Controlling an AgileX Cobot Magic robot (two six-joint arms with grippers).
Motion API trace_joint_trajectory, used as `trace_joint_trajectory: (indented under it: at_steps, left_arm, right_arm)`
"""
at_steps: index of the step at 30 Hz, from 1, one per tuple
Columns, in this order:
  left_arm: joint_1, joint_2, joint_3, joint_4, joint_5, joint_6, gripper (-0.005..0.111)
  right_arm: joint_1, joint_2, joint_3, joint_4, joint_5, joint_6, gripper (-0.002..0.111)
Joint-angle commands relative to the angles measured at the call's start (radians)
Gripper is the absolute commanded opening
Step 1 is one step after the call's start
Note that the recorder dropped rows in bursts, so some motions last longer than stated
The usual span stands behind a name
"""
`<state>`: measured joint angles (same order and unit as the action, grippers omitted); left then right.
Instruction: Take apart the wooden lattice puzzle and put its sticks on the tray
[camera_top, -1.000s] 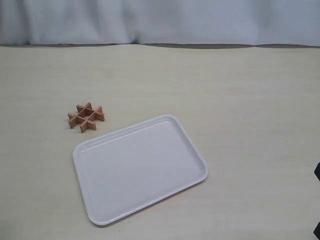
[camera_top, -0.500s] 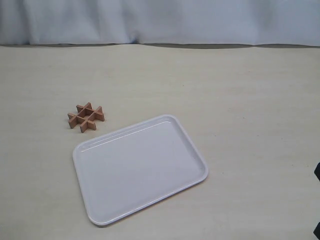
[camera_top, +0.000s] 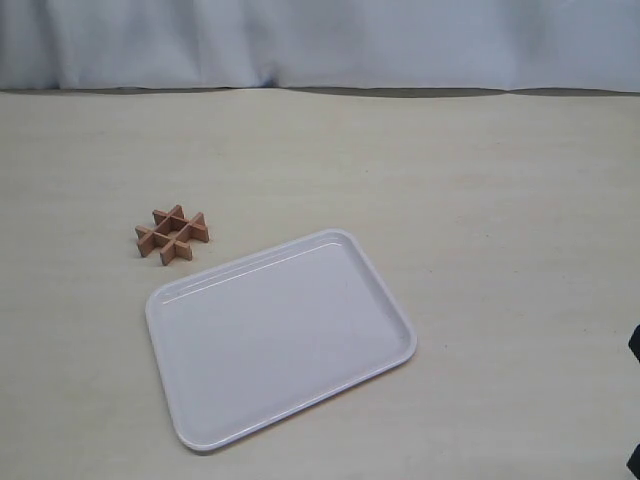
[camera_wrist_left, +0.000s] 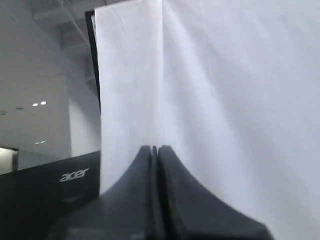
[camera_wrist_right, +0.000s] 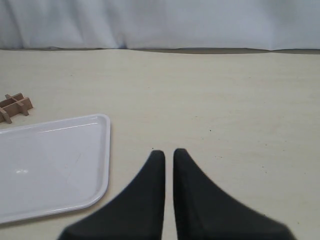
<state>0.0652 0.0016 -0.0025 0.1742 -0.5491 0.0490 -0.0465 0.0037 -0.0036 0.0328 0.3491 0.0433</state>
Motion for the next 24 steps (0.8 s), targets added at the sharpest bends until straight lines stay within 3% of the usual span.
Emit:
trace_joint_trajectory:
  at_steps: [1, 3, 5, 11, 15, 21, 24]
  left_arm:
    - [-0.002, -0.002, 0.002, 0.035, -0.086, -0.521, 0.000]
    - [-0.002, -0.002, 0.002, 0.049, -0.086, -0.842, 0.000]
    - [-0.002, -0.002, 0.002, 0.055, -0.072, -0.938, 0.000]
    - [-0.002, -0.002, 0.001, 0.023, -0.105, -0.947, 0.000]
    - [-0.002, 0.017, -0.112, 0.031, -0.051, -0.874, 0.000]
    - [-0.002, 0.303, -0.295, 0.080, -0.023, -0.699, 0.000]
    - [-0.002, 0.515, -0.372, 0.186, 0.020, -0.676, 0.000]
  right_arm:
    - [0.002, -0.004, 0.004, -0.004, -0.004, -0.006, 0.006]
    - [0.002, -0.004, 0.004, 0.004, -0.004, -0.006, 0.006]
    - [0.002, -0.004, 0.004, 0.004, -0.004, -0.006, 0.006]
    - [0.002, -0.004, 0.004, 0.004, -0.004, -0.006, 0.006]
    - [0.002, -0.004, 0.004, 0.004, -0.004, -0.006, 0.006]
    - [0.002, -0.004, 0.004, 0.004, -0.004, -0.006, 0.006]
    - [0.002, -0.004, 0.004, 0.004, -0.004, -0.006, 0.006]
